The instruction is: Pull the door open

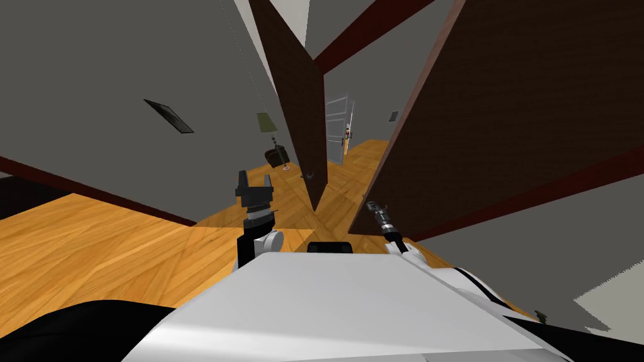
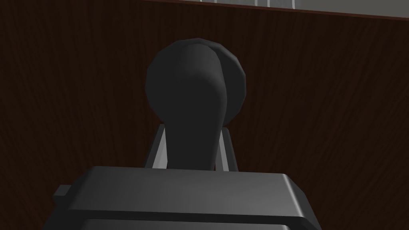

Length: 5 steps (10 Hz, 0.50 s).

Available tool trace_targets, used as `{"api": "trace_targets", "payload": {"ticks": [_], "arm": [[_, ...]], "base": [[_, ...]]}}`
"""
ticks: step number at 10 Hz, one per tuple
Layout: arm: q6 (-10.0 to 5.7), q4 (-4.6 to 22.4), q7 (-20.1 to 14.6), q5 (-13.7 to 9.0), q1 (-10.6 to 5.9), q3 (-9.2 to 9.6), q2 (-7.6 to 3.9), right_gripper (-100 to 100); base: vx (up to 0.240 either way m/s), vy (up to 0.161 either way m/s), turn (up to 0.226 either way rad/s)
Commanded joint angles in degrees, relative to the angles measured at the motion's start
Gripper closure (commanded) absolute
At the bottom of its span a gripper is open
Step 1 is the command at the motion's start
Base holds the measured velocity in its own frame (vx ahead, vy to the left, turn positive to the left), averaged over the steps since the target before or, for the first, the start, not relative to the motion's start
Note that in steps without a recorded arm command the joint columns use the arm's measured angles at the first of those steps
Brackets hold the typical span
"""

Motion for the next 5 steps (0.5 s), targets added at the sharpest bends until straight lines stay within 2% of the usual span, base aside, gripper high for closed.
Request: {"api": "trace_targets", "payload": {"ticks": [1,5], "arm": [[0.03,0.1,0.1,0.4,0.13,-0.34,0.62,100],[-0.08,1.2,0.4,0.9,-0.48,-2.18,0.86,100]], "base": [[-0.224,-0.068,0.216],[-0.218,-0.097,0.255]]}}
